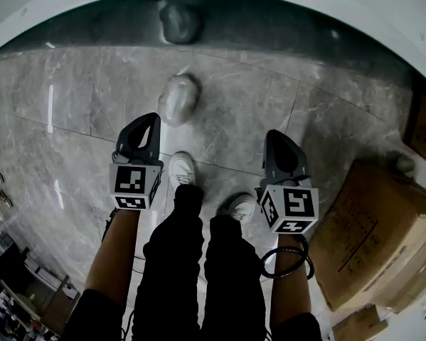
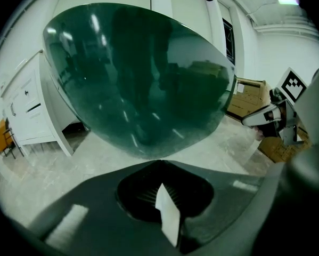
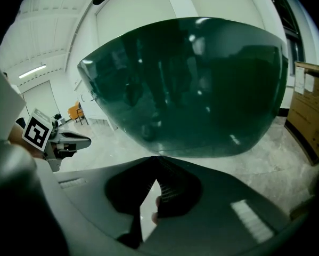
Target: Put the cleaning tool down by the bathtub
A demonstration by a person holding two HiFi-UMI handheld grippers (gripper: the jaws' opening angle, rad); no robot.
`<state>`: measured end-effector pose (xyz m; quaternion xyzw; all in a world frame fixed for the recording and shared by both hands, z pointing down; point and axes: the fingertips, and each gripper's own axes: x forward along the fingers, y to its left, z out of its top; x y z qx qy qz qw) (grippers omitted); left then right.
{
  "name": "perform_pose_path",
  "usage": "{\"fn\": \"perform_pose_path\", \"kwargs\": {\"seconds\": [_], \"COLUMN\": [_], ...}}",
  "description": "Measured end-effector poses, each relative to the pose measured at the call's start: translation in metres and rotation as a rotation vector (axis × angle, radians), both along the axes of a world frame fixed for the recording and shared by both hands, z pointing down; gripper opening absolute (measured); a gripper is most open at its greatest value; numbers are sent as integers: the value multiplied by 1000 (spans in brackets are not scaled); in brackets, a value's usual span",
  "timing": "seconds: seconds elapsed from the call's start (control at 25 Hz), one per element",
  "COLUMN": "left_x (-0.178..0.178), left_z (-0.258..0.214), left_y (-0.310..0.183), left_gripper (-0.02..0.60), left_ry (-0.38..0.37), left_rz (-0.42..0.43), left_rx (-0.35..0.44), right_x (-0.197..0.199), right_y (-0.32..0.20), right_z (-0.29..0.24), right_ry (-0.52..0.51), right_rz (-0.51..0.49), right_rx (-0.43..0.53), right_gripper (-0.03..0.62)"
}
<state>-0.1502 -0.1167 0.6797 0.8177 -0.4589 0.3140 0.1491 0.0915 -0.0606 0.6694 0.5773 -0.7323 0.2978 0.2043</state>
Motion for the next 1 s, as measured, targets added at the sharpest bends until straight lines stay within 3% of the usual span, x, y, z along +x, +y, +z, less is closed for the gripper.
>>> {"fn": "perform_pose_path", "kwargs": {"seconds": [1.0], "left_x": [-14], "left_z": [-171], "left_y": [17], "left_gripper": [0], "left_ry": [32], "left_rz": [-18], "left_rx": [-1], "right_x": [-20], "right_y": [3], "right_z": [-180], "right_ry": [25], "right_rz": [-43], "right_rx": [47], "right_gripper": [23]}}
